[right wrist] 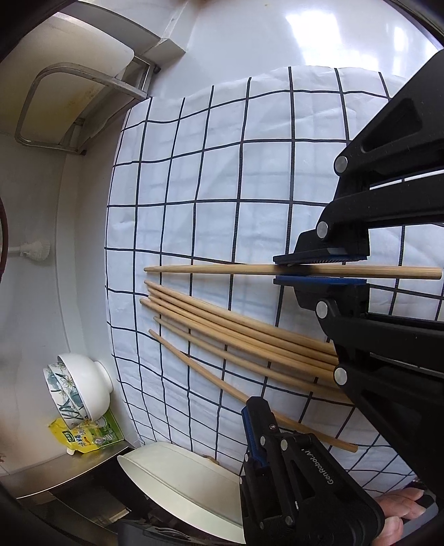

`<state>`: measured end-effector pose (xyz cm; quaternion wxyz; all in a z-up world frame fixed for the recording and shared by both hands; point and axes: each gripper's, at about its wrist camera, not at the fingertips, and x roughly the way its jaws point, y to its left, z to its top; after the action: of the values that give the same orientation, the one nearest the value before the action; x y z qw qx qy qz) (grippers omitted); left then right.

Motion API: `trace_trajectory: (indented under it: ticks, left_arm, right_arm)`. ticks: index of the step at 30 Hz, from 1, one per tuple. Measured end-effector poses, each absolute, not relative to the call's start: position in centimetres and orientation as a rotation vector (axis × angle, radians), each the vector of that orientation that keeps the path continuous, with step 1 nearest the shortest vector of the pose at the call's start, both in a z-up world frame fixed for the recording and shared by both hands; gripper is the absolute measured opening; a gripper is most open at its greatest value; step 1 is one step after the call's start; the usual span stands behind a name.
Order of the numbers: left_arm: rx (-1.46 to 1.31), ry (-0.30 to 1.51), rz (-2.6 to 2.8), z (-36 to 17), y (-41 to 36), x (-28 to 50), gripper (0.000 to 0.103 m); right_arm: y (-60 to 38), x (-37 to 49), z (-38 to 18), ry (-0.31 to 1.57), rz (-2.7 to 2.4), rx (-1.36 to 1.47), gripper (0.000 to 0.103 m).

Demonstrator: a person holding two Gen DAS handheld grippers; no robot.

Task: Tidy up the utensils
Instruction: 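Close the left tool on a chopstick while the right tool closes on another, then lift the held chopsticks with both tools and carry them over the basin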

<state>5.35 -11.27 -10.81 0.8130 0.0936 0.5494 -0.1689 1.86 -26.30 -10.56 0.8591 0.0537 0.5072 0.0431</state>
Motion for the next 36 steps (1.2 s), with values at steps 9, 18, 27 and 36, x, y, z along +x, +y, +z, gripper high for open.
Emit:
trace_trajectory:
  ticks: [9, 18, 27, 36]
  left_arm:
    - [0.191, 1.144, -0.356, -8.2, -9.8, 5.2, 0.007]
    - [0.174, 1.097, -0.367, -5.4, -8.1, 4.8, 0.007]
    - [0.166, 1.056, -0.378, -3.3, -6.3, 4.7, 0.007]
    - [0.133, 1.029, -0.386, -1.9, -4.6, 4.5, 0.007]
  right_arm:
    - [-25.7, 1.1, -8.3, 1.034, 0.102, 0.132, 0.006]
    - [-24.5, 0.8, -5.8, 0.991, 0.104, 0.134, 0.006]
    - [-23.6, 0.8, -4.5, 0.958, 0.099, 0.165, 0.006]
    - [-23.0, 0.8, -3.7, 0.944, 0.101, 0.186, 0.006]
